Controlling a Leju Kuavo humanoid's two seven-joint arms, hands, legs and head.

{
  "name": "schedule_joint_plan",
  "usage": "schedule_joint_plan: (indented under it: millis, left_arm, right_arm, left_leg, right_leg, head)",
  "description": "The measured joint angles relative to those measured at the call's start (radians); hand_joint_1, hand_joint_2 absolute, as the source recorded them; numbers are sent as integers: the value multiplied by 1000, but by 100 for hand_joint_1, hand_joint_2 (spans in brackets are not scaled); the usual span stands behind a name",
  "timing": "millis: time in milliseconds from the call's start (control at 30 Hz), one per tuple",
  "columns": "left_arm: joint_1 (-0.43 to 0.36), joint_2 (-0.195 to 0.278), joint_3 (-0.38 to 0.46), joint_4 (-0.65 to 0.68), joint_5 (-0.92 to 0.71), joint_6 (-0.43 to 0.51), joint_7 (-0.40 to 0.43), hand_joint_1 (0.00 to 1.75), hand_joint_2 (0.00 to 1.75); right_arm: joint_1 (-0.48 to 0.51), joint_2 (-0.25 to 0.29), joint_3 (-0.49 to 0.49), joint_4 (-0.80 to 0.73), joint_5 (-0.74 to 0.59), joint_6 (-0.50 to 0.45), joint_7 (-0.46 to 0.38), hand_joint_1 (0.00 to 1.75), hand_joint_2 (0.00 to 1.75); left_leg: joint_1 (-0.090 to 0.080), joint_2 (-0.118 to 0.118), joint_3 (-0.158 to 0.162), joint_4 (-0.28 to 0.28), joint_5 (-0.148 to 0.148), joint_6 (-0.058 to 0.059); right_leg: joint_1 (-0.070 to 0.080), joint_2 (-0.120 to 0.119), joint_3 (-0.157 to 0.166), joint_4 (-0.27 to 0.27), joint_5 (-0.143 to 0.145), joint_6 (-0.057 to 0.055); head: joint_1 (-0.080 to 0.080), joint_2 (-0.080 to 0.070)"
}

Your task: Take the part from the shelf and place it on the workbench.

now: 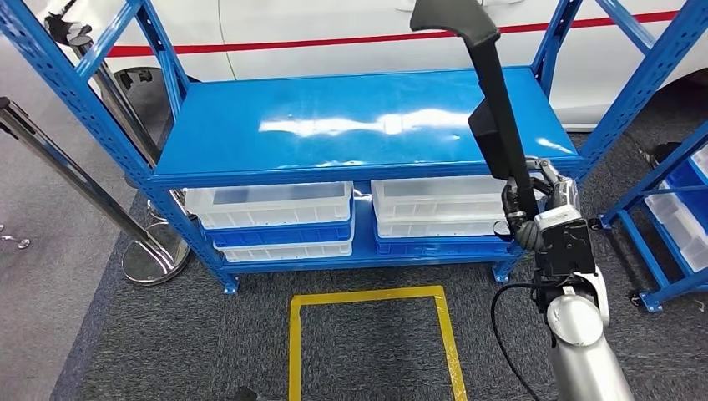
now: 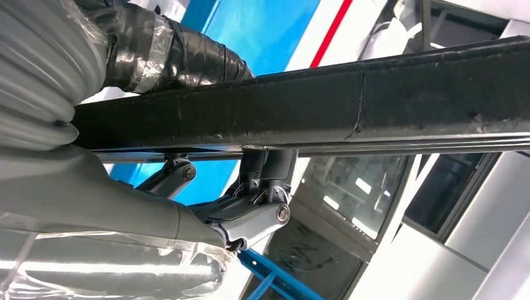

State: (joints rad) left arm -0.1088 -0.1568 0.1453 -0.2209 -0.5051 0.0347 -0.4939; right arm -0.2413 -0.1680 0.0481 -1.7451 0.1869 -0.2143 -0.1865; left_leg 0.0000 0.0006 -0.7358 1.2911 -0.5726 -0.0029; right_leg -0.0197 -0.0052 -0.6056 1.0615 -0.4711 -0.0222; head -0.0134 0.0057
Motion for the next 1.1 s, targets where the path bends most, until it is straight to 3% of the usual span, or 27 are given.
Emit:
schedule_joint_plan:
  millis: [33, 67, 167, 233, 333, 367, 400, 467, 533, 567, 633, 700, 833, 900, 1000, 1067, 1100]
  left_arm:
    - [0, 0, 0, 0, 0, 0, 0, 0, 175]
    - [0, 0, 0, 0, 0, 0, 0, 0, 175]
    - [-1, 0, 0, 0, 0, 0, 0, 0, 175]
    - [-3, 0, 1, 0, 0, 0, 0, 0, 175]
    - [-1, 0, 3, 0, 0, 0, 0, 0, 175]
    - [-1, 0, 4, 0, 0, 0, 0, 0, 175]
    - [-1, 0, 4, 0, 0, 0, 0, 0, 175]
    - [-1, -1, 5, 0, 0, 0, 1, 0, 175]
    - [0, -1, 5, 0, 0, 0, 1, 0, 175]
    - [1, -1, 5, 0, 0, 0, 1, 0, 175]
    - [2, -1, 5, 0, 0, 0, 1, 0, 175]
    - [1, -1, 5, 0, 0, 0, 1, 0, 175]
    - [3, -1, 6, 0, 0, 0, 2, 0, 175]
    - [3, -1, 6, 0, 0, 0, 2, 0, 175]
    - [4, -1, 6, 0, 0, 0, 2, 0, 175]
    - [4, -1, 6, 0, 0, 0, 2, 0, 175]
    - [4, -1, 6, 0, 0, 0, 2, 0, 175]
  right_arm:
    - [0, 0, 0, 0, 0, 0, 0, 175, 175]
    - [0, 1, 0, 0, 0, 0, 0, 175, 175]
    - [0, 1, 0, 0, 0, 0, 0, 175, 175]
    - [-1, 2, 0, 0, 0, 0, 0, 175, 175]
    - [1, 3, 0, 0, 0, 0, 0, 175, 175]
    - [1, 3, 0, 0, 0, 0, 0, 175, 175]
    - [2, 3, 0, 0, 0, 0, 0, 175, 175]
    - [4, 3, 0, 1, 0, 0, 0, 175, 175]
    - [8, 4, 1, 2, 0, 0, 0, 175, 175]
    - [9, 4, 1, 3, 0, 0, 0, 175, 175]
    - [8, 4, 1, 3, 0, 0, 1, 175, 175]
    - [8, 4, 1, 2, 0, -1, 1, 175, 175]
    - [9, 5, 1, 2, 0, -1, 0, 175, 175]
    - [8, 5, 1, 3, 0, 0, 0, 175, 175]
    - [7, 6, 2, 2, 0, 0, 0, 175, 175]
    - [8, 6, 2, 2, 0, 0, 0, 175, 175]
    - [8, 6, 2, 2, 0, 0, 0, 175, 175]
  left_leg:
    - [2, 0, 2, 23, -6, -2]
    - [3, 0, 23, 9, 5, -1]
    - [-1, -2, 160, -182, 60, 17]
    - [-10, -3, 207, -262, 69, 26]
    - [-16, -1, 207, -294, 94, 41]
    - [-15, 2, 207, -305, 107, 48]
    - [-13, 4, 203, -315, 119, 55]
    - [-13, 6, 185, -317, 135, 62]
    - [-14, 7, 160, -306, 145, 61]
    - [-13, 7, 147, -297, 148, 60]
    - [-12, 7, 120, -271, 150, 55]
    - [-15, 6, 96, -243, 149, 45]
    - [-15, 4, 78, -227, 157, 25]
    - [-11, 2, 58, -186, 119, 13]
    - [-2, 2, 6, -24, 9, -3]
    - [1, 1, 12, 14, -9, -3]
    - [1, 1, 44, -22, 6, 2]
  right_leg:
    - [1, 0, -9, 0, 7, 1]
    - [1, 0, -18, 0, 14, 2]
    - [3, 1, -34, 0, 32, 9]
    - [0, 0, -37, -4, 44, 20]
    - [-5, -1, -40, -14, 57, 40]
    - [-5, 0, -46, -1, 41, 43]
    - [-4, 1, -59, 29, 12, 44]
    - [-3, 4, -97, 141, -70, 46]
    - [-4, 5, -115, 225, -111, 50]
    - [-5, 4, -100, 219, -105, 52]
    - [-9, 2, -28, 117, -70, 56]
    - [-8, 3, 21, 32, -49, 50]
    - [-3, 8, 11, 24, -32, 19]
    - [-6, 5, 0, 21, -18, 6]
    - [-3, 4, -21, 21, 1, -2]
    - [1, 4, -38, 21, 14, -2]
    - [3, 4, -45, 21, 20, -2]
  head:
    - [0, 0]
    - [0, 0]
    - [0, 0]
    - [0, 0]
    - [0, 0]
    - [0, 0]
    - [1, 0]
    - [1, 0]
    - [1, 0]
    - [1, 0]
    - [1, 0]
    - [1, 0]
    - [1, 0]
    - [1, 0]
    - [0, 0]
    - [0, 0]
    - [0, 0]
